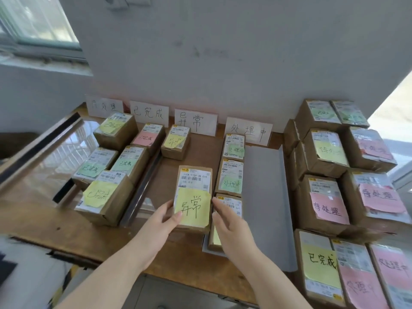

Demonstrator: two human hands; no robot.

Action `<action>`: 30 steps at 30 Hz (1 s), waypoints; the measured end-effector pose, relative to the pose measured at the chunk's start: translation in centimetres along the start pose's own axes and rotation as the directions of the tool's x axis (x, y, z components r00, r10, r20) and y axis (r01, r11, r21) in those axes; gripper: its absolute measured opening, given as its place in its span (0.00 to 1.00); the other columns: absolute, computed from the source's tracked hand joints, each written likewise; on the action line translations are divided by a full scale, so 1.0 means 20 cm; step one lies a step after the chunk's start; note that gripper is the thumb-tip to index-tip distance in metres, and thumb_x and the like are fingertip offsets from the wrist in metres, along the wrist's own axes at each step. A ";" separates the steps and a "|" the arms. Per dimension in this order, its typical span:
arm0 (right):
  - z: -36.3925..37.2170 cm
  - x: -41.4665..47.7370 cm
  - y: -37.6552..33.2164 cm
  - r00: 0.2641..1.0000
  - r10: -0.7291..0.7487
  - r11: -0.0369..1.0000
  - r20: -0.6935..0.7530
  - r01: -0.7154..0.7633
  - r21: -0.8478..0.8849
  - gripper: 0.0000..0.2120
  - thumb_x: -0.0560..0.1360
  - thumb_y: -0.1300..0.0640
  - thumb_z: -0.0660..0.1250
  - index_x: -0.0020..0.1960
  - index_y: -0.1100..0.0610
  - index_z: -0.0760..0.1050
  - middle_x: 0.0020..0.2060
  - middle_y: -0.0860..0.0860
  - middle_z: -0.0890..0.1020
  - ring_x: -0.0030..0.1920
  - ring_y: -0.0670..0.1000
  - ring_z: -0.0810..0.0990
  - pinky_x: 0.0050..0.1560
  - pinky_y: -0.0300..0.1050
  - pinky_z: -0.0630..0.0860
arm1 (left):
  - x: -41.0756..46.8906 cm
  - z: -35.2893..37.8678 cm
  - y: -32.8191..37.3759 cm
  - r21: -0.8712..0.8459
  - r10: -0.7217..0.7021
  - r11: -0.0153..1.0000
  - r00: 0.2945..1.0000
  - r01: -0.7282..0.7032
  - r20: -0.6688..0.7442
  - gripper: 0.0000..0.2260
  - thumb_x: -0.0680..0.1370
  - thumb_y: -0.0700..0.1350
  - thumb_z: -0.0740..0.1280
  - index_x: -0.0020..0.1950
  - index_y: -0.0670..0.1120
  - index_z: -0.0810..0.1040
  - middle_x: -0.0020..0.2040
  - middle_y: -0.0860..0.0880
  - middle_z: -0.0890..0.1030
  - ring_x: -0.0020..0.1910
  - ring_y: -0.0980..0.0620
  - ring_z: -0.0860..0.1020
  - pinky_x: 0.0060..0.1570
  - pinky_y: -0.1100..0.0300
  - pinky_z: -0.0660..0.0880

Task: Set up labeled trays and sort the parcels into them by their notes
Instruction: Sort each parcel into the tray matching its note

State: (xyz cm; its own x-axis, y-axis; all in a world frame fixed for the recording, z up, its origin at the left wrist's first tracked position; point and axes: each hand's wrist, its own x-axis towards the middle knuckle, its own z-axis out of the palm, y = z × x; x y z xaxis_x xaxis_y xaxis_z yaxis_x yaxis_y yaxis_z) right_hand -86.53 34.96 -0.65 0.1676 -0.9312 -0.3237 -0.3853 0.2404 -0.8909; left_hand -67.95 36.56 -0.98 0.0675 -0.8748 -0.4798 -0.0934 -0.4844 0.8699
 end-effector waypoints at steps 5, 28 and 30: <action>0.13 0.05 0.00 0.997 -0.038 0.999 0.073 0.040 -0.033 0.24 0.81 0.51 0.58 0.75 0.41 0.58 0.70 0.37 0.68 0.66 0.42 0.70 0.59 0.37 0.76 | 0.02 -0.05 0.01 0.177 0.033 0.984 0.997 -0.020 -0.070 0.22 0.81 0.53 0.60 0.75 0.61 0.61 0.68 0.57 0.73 0.69 0.54 0.67 0.70 0.50 0.64; 0.72 0.82 -0.09 0.978 0.198 0.980 -0.059 -0.198 0.015 0.24 0.79 0.60 0.60 0.74 0.48 0.63 0.67 0.42 0.73 0.68 0.44 0.70 0.67 0.39 0.68 | 0.84 -0.55 0.17 0.782 -0.024 0.617 0.991 -0.090 0.133 0.16 0.82 0.41 0.55 0.69 0.41 0.67 0.68 0.45 0.67 0.63 0.50 0.71 0.59 0.64 0.69; 0.75 0.84 -0.09 0.978 0.201 0.980 -0.055 -0.200 0.013 0.26 0.79 0.60 0.60 0.74 0.46 0.61 0.70 0.41 0.69 0.70 0.45 0.67 0.70 0.40 0.65 | 0.88 -0.57 0.17 0.810 -0.016 0.573 0.987 -0.123 0.161 0.19 0.82 0.42 0.55 0.73 0.41 0.64 0.71 0.45 0.64 0.66 0.50 0.69 0.62 0.62 0.69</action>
State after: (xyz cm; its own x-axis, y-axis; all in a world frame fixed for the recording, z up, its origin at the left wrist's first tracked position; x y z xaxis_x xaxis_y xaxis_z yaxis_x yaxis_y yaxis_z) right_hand -69.33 23.01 -9.27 0.0371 -0.8776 -0.4779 -0.3993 0.4254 -0.8121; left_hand -55.75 19.76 -5.19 -0.0919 -0.8578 -0.5058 -0.8669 -0.1810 0.4645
